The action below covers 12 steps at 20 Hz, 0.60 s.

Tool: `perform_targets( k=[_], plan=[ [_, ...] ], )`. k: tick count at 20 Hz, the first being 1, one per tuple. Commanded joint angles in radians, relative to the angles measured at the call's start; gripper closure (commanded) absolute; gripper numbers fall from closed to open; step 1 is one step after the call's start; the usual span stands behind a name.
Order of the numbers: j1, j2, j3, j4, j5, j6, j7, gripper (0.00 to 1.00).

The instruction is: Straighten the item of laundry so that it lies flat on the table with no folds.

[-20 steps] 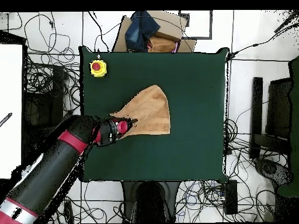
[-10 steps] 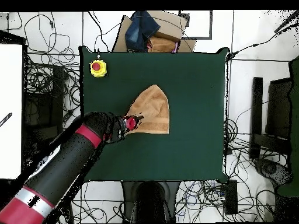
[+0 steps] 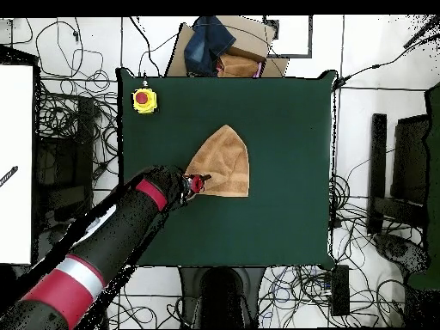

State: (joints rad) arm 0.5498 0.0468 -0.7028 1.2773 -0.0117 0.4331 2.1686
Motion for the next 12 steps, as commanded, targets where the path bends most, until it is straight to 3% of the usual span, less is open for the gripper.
perform_targets(
  k=[1,12],
  plan=[
    [-0.022,0.001,0.203,0.046,-0.025,-0.067,0.053,1.0],
    [-0.006,-0.059,0.219,0.071,-0.044,-0.018,0.049,1.0]
  ],
)
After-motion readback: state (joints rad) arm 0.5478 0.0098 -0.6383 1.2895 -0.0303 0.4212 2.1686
